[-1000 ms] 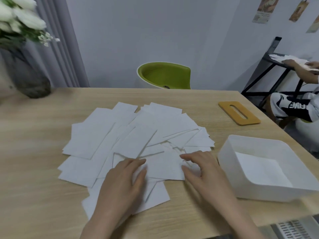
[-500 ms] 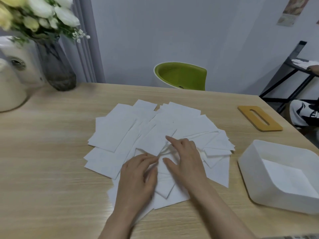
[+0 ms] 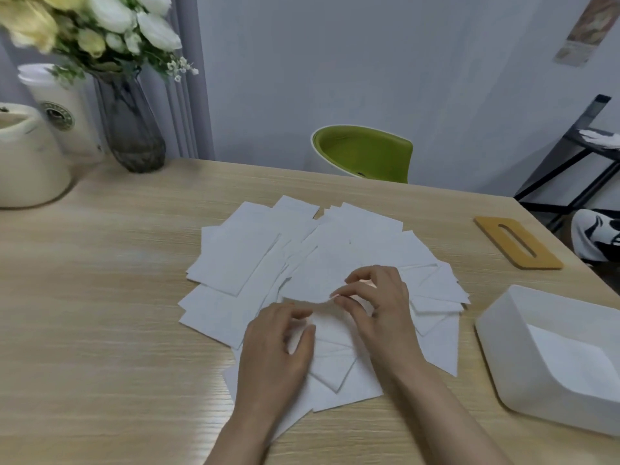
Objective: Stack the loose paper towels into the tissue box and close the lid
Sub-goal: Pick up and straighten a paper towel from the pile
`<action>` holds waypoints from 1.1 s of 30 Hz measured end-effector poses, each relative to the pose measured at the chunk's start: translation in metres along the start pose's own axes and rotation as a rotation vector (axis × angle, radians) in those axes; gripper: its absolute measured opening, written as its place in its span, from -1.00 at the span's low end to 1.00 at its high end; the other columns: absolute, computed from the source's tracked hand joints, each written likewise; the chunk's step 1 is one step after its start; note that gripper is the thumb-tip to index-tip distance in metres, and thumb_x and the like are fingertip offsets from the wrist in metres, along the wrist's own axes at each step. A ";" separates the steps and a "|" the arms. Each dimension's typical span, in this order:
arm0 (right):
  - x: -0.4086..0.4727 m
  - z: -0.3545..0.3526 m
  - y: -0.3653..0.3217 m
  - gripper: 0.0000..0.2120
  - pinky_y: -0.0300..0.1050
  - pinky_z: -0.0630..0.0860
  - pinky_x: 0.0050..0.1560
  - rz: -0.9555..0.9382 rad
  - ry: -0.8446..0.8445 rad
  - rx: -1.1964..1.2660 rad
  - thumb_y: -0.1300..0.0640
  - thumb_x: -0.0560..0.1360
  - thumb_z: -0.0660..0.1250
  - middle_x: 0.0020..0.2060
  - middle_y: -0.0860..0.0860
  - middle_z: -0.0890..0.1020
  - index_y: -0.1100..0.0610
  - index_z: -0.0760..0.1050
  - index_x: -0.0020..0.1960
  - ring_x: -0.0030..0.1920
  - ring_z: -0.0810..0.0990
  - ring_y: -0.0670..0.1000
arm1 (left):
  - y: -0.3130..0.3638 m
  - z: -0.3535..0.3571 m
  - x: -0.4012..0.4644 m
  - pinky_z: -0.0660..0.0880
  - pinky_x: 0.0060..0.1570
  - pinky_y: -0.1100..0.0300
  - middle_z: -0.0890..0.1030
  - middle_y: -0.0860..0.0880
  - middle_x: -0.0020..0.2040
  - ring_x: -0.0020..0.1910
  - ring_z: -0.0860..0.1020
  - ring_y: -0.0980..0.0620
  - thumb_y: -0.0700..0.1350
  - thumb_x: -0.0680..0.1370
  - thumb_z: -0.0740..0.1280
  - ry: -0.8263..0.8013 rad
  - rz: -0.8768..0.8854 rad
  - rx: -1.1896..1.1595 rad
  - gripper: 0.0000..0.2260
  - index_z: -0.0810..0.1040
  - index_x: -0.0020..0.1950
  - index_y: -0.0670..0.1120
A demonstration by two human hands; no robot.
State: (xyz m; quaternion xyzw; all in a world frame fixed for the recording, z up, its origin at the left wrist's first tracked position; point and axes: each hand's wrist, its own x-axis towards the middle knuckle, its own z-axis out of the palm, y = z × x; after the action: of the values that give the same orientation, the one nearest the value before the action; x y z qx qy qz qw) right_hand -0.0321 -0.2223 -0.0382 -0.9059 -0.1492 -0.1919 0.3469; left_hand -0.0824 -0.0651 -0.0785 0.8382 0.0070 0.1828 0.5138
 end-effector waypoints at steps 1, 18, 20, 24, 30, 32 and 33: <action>-0.004 -0.005 0.000 -0.92 -0.26 0.17 0.15 0.024 0.000 0.029 0.03 0.46 0.35 -0.09 -0.23 0.56 -0.09 0.61 -0.18 0.12 0.42 -0.19 | 0.001 -0.001 0.000 0.47 0.10 0.02 0.51 0.33 0.03 0.08 0.47 0.30 0.00 0.44 0.34 0.023 0.005 0.004 -0.79 0.43 -0.01 0.29; -0.023 -0.040 -0.021 -0.77 -0.34 0.43 -0.37 0.550 0.024 0.842 0.05 0.43 0.36 -0.46 0.05 0.58 0.23 0.56 -0.08 -0.42 0.52 -0.05 | 0.032 -0.013 0.004 0.46 -0.24 0.42 0.68 0.00 -0.26 -0.25 0.62 0.18 -0.05 0.44 0.42 -0.159 -0.194 -0.610 -0.91 0.68 -0.19 -0.05; -0.026 -0.037 -0.023 -0.75 -0.35 0.45 -0.35 0.556 -0.032 0.847 0.04 0.36 0.39 -0.44 0.11 0.62 0.19 0.59 -0.07 -0.40 0.57 -0.08 | 0.032 -0.015 0.006 0.45 -0.30 0.42 0.66 0.01 -0.34 -0.33 0.59 0.18 -0.12 0.45 0.41 -0.105 -0.228 -0.635 -0.91 0.66 -0.23 -0.08; -0.030 -0.027 -0.026 -0.92 -0.24 0.50 -0.27 0.584 -0.126 0.793 0.16 0.40 0.45 -0.31 0.21 0.68 0.16 0.63 -0.13 -0.29 0.64 -0.03 | 0.024 -0.022 0.008 0.48 -0.26 0.25 0.66 -0.15 -0.30 -0.29 0.58 0.05 -0.16 0.49 0.40 -0.015 -0.282 -0.639 -0.92 0.64 -0.18 -0.13; -0.030 -0.011 -0.040 -0.97 -0.33 0.48 -0.36 0.599 -0.115 0.824 0.26 0.44 0.42 -0.40 0.12 0.67 0.23 0.62 -0.14 -0.39 0.62 -0.08 | 0.017 -0.029 0.001 0.57 -0.28 0.24 0.72 -0.12 -0.17 -0.20 0.69 -0.01 -0.11 0.48 0.47 -0.027 -0.335 -0.680 -0.88 0.63 -0.01 -0.08; -0.029 -0.005 -0.044 -0.96 -0.32 0.47 -0.34 0.592 -0.135 0.814 0.26 0.46 0.41 -0.43 0.11 0.65 0.24 0.61 -0.12 -0.41 0.59 -0.08 | 0.013 -0.034 0.000 0.56 -0.30 0.26 0.72 -0.09 -0.16 -0.20 0.69 0.01 -0.21 0.53 0.41 0.026 -0.348 -0.659 -0.93 0.65 -0.05 -0.06; -0.028 -0.003 -0.046 -0.95 -0.28 0.48 -0.30 0.585 -0.150 0.802 0.25 0.46 0.41 -0.43 0.13 0.65 0.23 0.61 -0.11 -0.39 0.59 -0.05 | 0.010 -0.036 0.000 0.57 -0.29 0.23 0.72 -0.08 -0.16 -0.20 0.69 0.01 -0.24 0.54 0.37 0.054 -0.354 -0.644 -0.88 0.67 -0.08 -0.05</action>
State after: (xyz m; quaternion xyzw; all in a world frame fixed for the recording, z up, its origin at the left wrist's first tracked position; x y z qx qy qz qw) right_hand -0.0763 -0.1955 -0.0231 -0.7163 0.0244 0.0516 0.6955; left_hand -0.0955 -0.0387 -0.0553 0.6142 0.1078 0.1057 0.7746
